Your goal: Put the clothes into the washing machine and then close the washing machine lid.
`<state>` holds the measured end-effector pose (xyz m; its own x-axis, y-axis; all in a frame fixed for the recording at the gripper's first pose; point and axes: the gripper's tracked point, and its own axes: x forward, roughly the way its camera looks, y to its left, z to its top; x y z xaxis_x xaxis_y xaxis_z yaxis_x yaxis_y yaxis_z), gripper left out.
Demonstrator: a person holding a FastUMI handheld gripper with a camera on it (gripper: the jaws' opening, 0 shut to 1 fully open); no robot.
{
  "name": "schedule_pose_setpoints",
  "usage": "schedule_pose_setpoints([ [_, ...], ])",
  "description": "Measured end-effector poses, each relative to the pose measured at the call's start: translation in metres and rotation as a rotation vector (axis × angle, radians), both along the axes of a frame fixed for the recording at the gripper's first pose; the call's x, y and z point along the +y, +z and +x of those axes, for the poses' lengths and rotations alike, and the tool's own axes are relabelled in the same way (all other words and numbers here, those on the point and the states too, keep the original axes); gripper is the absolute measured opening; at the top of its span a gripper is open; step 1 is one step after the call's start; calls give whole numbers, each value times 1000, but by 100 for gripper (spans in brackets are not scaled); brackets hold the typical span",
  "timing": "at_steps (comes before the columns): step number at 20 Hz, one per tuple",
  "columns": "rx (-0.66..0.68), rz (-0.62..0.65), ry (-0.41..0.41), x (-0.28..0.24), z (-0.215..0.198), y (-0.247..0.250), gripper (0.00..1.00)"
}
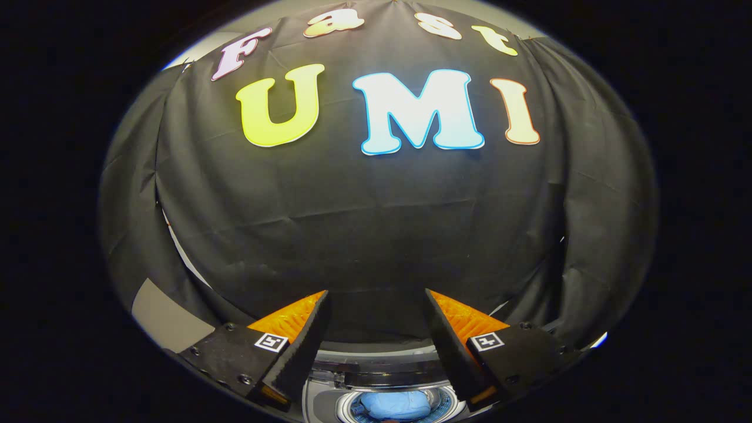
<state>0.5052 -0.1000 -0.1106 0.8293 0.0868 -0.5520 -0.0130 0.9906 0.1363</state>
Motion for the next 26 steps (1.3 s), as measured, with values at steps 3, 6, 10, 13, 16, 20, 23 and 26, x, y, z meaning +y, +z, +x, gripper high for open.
schedule_pose_setpoints([
  [3, 39, -9, -18, -1, 2, -13, 97],
  [6, 41, -23, -12, 2, 6, -15, 97],
  [10, 92, -47, 20, 9, 3, -33, 97],
  [13, 141, -51, 23, 8, 0, -48, 97],
  [16, 164, -53, 20, 6, -6, -56, 97],
  [20, 184, -57, 25, 0, -6, -67, 96],
  [23, 182, -70, 36, 1, -11, -64, 96],
  [26, 194, -71, 45, 1, -16, -64, 97],
])
